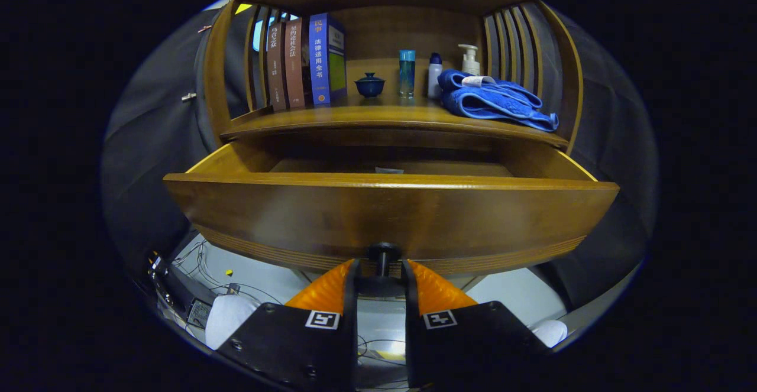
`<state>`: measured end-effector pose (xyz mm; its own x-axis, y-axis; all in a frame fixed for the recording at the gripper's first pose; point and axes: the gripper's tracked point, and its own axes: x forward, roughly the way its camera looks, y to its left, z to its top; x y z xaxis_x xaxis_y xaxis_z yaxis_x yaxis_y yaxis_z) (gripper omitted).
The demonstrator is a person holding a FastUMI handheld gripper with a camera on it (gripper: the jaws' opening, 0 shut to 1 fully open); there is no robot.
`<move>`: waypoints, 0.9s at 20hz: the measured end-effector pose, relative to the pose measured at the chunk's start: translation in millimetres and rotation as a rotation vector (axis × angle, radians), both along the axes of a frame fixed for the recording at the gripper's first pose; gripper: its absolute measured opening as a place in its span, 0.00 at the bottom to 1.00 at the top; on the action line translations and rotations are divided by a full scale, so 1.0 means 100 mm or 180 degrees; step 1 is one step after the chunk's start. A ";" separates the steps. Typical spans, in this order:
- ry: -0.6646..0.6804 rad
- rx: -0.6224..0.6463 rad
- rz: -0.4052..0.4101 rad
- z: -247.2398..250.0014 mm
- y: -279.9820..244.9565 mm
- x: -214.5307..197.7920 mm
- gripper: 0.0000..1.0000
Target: Pull open the drawer, take out the items inside it, and place them on the countertop above the cabinet.
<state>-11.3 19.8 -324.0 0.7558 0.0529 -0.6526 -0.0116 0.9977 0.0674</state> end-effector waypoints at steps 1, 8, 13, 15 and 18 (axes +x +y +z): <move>0.0026 0.0003 0.0007 0.01 0.00 -0.08 0.36; 0.0187 0.0077 -0.0019 0.04 0.01 -0.47 0.36; 0.0315 0.0133 -0.0072 -0.02 0.02 -0.60 0.36; 0.0317 0.0126 -0.0081 -0.02 0.02 -0.60 0.39; 0.0216 0.0052 -0.0188 0.17 -0.06 -0.61 0.71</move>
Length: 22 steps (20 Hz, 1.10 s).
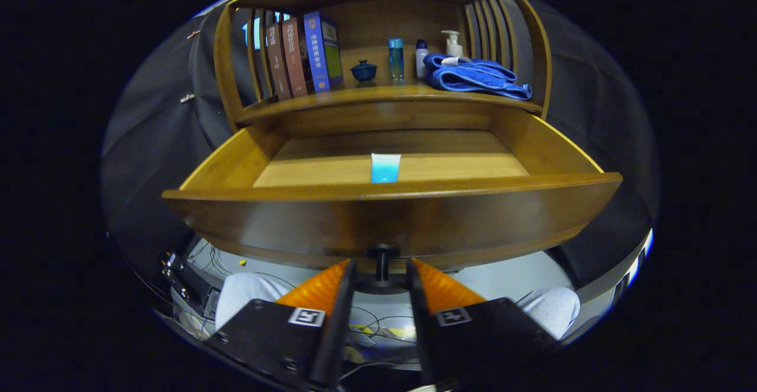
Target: Pull open the drawer, take out the items inside it, and place them on the countertop above the cabinet.
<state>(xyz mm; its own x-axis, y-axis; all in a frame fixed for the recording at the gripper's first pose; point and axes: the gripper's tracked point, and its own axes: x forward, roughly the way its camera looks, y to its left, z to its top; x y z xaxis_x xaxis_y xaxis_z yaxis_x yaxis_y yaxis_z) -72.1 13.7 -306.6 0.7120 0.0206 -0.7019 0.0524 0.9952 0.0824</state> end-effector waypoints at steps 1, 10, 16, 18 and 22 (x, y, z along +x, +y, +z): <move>-0.0015 -0.0004 -0.0031 0.09 -0.02 -0.02 0.86; -0.0326 -0.0006 -0.0037 0.99 -0.04 0.53 1.00; 0.0110 0.0186 0.0084 0.71 0.14 1.23 1.00; 0.0303 0.0242 0.0115 0.56 0.18 1.41 1.00; 0.0691 0.0072 0.0141 0.20 0.13 1.65 1.00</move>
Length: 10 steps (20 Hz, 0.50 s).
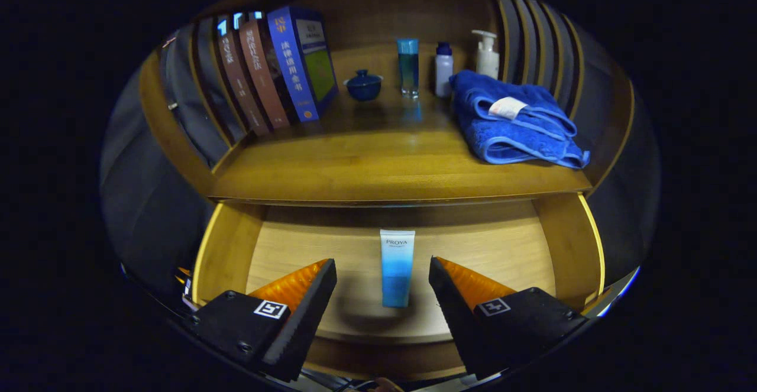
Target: Pull open the drawer, take out the items inside it, and place them on the countertop above the cabinet.
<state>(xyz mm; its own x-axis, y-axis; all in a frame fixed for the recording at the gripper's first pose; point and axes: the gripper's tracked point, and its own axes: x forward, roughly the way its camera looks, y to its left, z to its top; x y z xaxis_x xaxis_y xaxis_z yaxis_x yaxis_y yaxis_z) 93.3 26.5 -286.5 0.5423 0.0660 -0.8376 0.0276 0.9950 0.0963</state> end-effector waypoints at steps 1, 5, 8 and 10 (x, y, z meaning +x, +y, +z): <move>0.0105 -0.0053 0.0020 -0.10 -0.01 0.03 1.00; 0.0531 -0.0054 0.0086 -0.48 0.04 0.03 1.00; 0.0786 -0.0121 0.0012 -0.69 -0.06 -0.03 1.00; 0.0892 -0.0148 -0.0042 -0.77 -0.08 -0.04 1.00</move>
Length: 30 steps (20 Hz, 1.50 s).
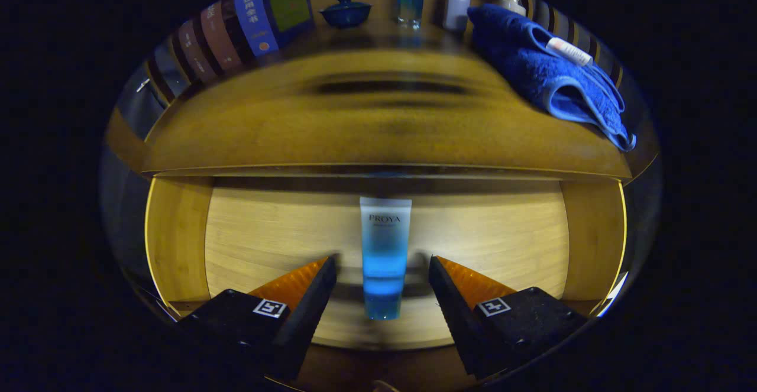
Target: Pull open the drawer, take out the items inside it, and place them on the countertop above the cabinet.
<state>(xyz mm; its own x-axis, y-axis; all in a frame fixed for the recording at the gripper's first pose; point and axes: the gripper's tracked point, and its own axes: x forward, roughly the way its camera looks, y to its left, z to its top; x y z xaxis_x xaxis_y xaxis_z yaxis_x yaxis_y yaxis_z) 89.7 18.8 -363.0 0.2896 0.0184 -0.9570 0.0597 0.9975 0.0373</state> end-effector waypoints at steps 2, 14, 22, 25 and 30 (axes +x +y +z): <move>0.0188 -0.0046 0.0013 0.00 -0.07 -0.08 0.90; 0.0167 0.0094 0.0035 0.12 -0.12 -0.12 0.42; -0.0282 0.0156 0.0028 0.81 -0.18 -0.29 0.41; -0.0563 0.0179 0.0014 1.20 -0.21 -0.24 0.41; -0.1001 0.0199 0.0041 1.76 -0.18 0.17 0.41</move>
<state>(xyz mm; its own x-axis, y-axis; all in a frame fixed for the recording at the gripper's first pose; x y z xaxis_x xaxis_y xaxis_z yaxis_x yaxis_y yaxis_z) 106.5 0.4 -187.3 0.5705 0.0799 -0.8174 0.0229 0.9933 0.1131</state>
